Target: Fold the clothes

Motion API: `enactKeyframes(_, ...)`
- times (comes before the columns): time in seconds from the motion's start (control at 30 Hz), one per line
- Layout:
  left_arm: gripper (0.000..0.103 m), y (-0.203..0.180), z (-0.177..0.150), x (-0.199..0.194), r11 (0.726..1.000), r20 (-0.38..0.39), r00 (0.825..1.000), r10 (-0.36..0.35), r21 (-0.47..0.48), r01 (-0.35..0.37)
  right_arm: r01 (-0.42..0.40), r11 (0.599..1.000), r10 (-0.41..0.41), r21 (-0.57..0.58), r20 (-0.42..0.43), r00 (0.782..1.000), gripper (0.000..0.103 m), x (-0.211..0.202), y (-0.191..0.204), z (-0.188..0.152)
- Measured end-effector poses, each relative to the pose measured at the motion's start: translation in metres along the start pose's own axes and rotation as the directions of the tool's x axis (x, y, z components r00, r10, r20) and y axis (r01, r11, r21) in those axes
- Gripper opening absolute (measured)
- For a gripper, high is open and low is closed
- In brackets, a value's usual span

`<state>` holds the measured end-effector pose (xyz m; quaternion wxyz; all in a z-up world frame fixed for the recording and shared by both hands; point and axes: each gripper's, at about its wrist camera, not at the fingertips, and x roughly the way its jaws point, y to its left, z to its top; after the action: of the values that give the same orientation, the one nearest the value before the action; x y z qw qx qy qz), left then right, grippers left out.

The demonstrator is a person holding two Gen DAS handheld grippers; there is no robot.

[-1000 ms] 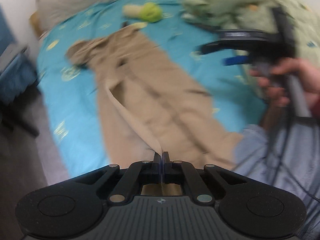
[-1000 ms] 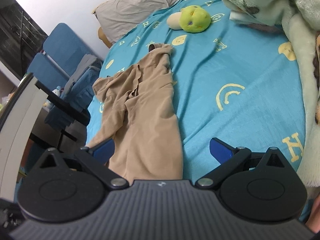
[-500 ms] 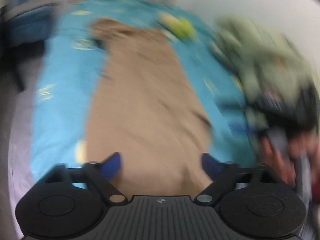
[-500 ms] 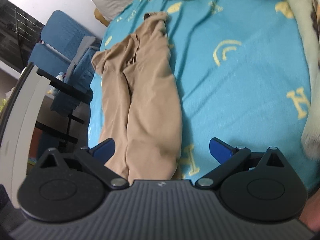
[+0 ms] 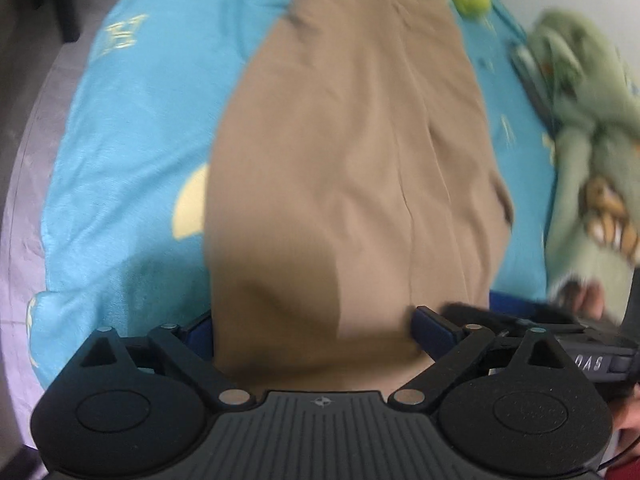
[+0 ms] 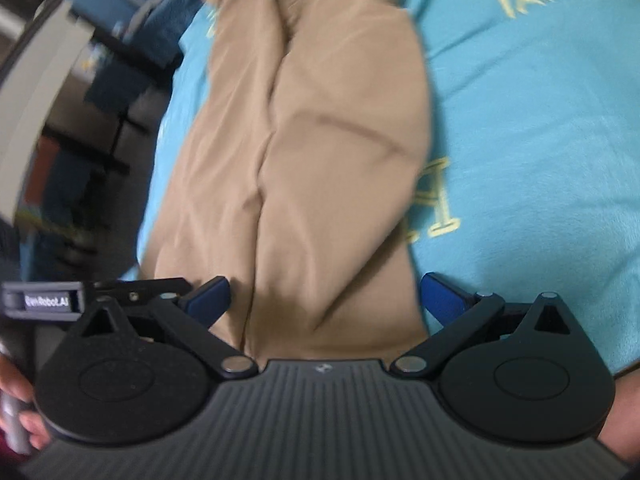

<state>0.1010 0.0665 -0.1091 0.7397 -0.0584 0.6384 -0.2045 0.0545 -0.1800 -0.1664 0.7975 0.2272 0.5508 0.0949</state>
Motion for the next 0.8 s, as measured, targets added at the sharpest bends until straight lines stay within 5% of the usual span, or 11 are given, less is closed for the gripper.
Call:
enactKeyframes(0.1,0.07,-0.015,-0.005,0.0,0.996,-0.024,0.999,0.028,0.091,-0.025,-0.004,0.998,0.001,-0.06,-0.047,0.999,0.098,-0.001,0.01,-0.01)
enactKeyframes(0.17,0.058,-0.024,-0.009,-0.002,0.989,-0.039,0.999,0.036,0.144,-0.03,0.021,0.996,-0.027,-0.091,-0.062,0.998,0.078,-0.004,0.016,-0.017)
enactKeyframes(0.3,0.015,-0.023,-0.01,-0.01,0.992,-0.016,0.998,0.053,0.116,-0.051,0.065,0.986,-0.074,-0.152,-0.051,0.996,0.032,-0.01,0.023,-0.021)
enactKeyframes(0.4,0.004,-0.025,-0.013,-0.03,0.995,0.053,0.999,0.013,0.103,-0.018,0.08,0.981,-0.084,-0.175,-0.013,0.996,0.023,-0.023,0.029,-0.021)
enactKeyframes(0.47,0.004,-0.021,-0.016,-0.052,0.996,0.126,0.989,-0.08,0.056,0.073,0.083,0.979,-0.072,-0.187,0.065,0.995,0.022,-0.048,0.031,-0.023)
enactKeyframes(0.6,0.003,-0.025,-0.02,-0.101,0.964,0.292,0.921,-0.259,0.019,0.265,0.035,0.984,0.013,-0.176,0.262,0.965,0.021,-0.118,0.023,-0.027)
enactKeyframes(0.8,0.001,-0.053,-0.05,-0.173,0.93,0.455,0.816,-0.356,0.088,0.357,-0.026,0.988,0.09,-0.155,0.426,0.9,0.019,-0.189,0.021,-0.04)
